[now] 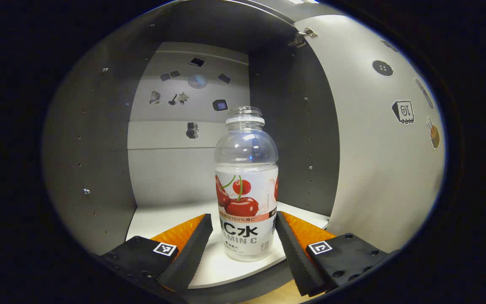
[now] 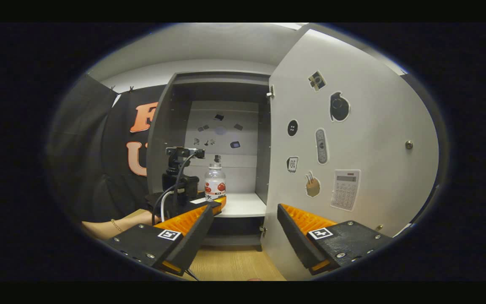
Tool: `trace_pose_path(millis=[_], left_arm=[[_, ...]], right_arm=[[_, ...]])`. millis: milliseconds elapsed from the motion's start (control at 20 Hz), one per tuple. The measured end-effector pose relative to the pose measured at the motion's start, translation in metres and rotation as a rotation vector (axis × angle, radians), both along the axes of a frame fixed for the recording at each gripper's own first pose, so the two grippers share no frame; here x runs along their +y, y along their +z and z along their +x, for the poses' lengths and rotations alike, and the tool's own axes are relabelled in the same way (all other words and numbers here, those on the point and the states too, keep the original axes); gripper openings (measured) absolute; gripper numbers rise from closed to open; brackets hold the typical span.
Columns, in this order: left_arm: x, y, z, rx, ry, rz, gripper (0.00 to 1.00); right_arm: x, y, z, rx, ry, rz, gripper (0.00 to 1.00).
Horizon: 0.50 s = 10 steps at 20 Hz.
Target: Open the cabinet door with the right hand, grasp the bottle in the cabinet with the left hand and place it on the coaster, then close the cabinet door with the right hand.
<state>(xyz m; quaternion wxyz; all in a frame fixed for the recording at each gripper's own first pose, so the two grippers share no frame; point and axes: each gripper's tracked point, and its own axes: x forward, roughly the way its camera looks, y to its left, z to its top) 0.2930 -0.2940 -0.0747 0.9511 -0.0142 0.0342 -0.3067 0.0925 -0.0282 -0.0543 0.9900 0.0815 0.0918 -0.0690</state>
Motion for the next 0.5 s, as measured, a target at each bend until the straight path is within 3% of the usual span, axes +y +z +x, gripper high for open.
trace_pose_path(millis=[250, 350, 500], left_arm=[[-0.0101, -0.0049, -0.001, 0.02, -0.026, 0.0, 0.97], [-0.0079, -0.0052, 0.0026, 0.017, -0.018, 0.006, 0.85], [-0.0072, -0.0059, 0.0022, 0.016, -0.01, 0.004, 0.85]], right_arm=[[-0.0037, -0.0107, 0.0055, 0.027, 0.001, -0.04, 0.94], [-0.0034, -0.0092, 0.0043, 0.021, 0.004, -0.031, 0.94], [-0.0071, -0.0095, -0.001, 0.02, -0.002, -0.022, 0.94]])
